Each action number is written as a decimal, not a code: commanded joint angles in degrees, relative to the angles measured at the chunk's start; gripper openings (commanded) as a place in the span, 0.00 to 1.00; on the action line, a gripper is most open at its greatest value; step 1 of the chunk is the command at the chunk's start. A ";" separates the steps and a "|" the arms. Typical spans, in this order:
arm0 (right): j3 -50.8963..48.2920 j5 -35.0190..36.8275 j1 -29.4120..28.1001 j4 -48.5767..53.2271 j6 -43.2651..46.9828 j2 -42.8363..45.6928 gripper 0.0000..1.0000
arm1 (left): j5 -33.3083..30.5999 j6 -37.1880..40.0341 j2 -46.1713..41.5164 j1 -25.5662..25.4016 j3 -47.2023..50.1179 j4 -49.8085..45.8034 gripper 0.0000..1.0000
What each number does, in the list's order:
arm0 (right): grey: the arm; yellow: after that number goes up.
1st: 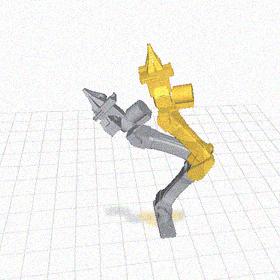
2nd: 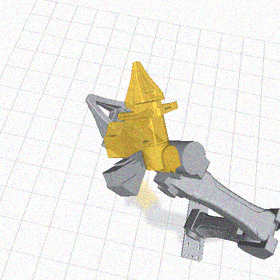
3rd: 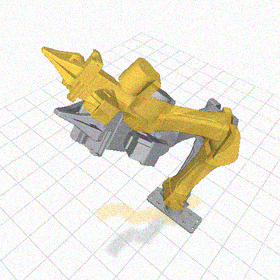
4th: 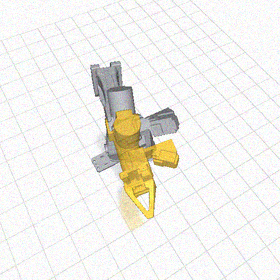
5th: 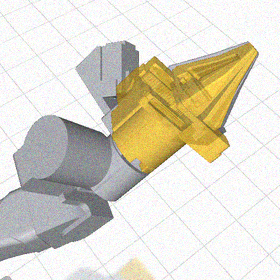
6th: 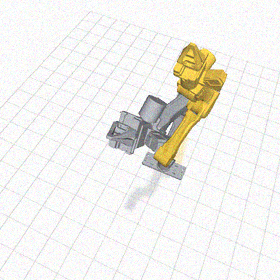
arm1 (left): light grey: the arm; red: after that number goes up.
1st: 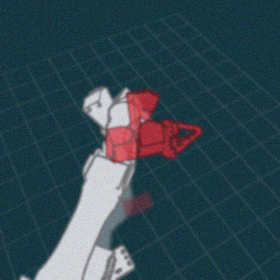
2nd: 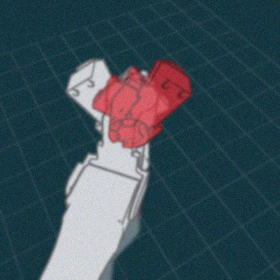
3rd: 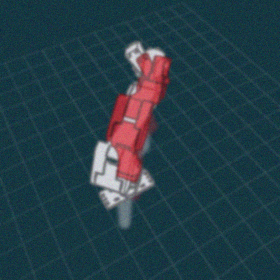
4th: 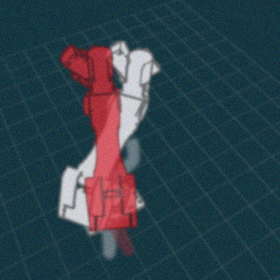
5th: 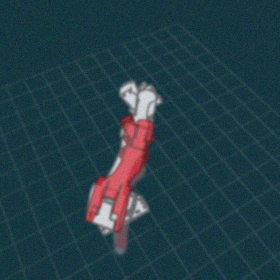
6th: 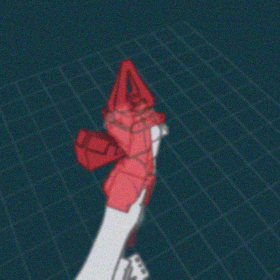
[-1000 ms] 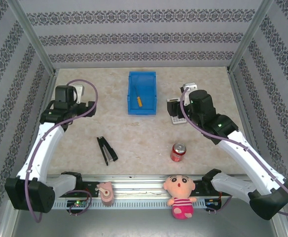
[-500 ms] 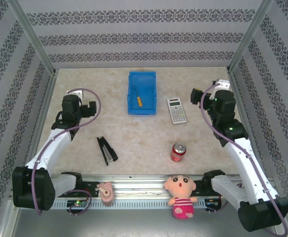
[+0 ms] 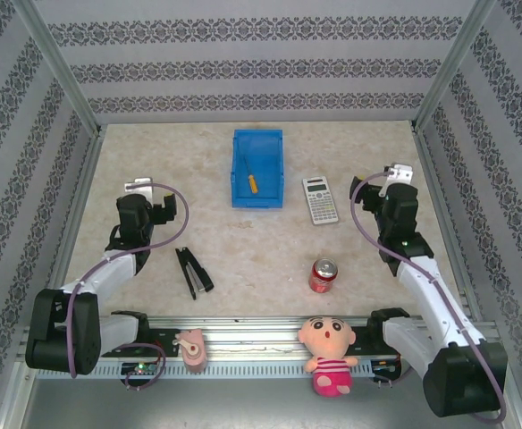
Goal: Put the screwdriver in the bin
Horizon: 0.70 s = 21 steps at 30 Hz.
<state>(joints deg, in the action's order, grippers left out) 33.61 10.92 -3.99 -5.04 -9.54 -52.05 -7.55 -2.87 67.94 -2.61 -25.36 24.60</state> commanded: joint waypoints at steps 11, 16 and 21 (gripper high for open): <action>-13.53 1.59 3.48 -28.14 0.82 -4.16 0.98 | 1.30 -0.75 4.80 1.62 8.79 21.69 0.99; -16.89 0.55 3.47 -32.00 3.25 -6.31 0.98 | 2.54 0.92 9.01 2.13 9.15 26.38 0.99; -18.91 -1.47 3.47 -35.13 4.44 -9.48 0.98 | 0.11 -0.27 15.04 2.66 10.85 36.81 0.99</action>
<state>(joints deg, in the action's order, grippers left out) 16.03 11.00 -1.21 -34.79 -6.79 -59.99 -6.35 -2.85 80.18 -0.69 -15.73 51.18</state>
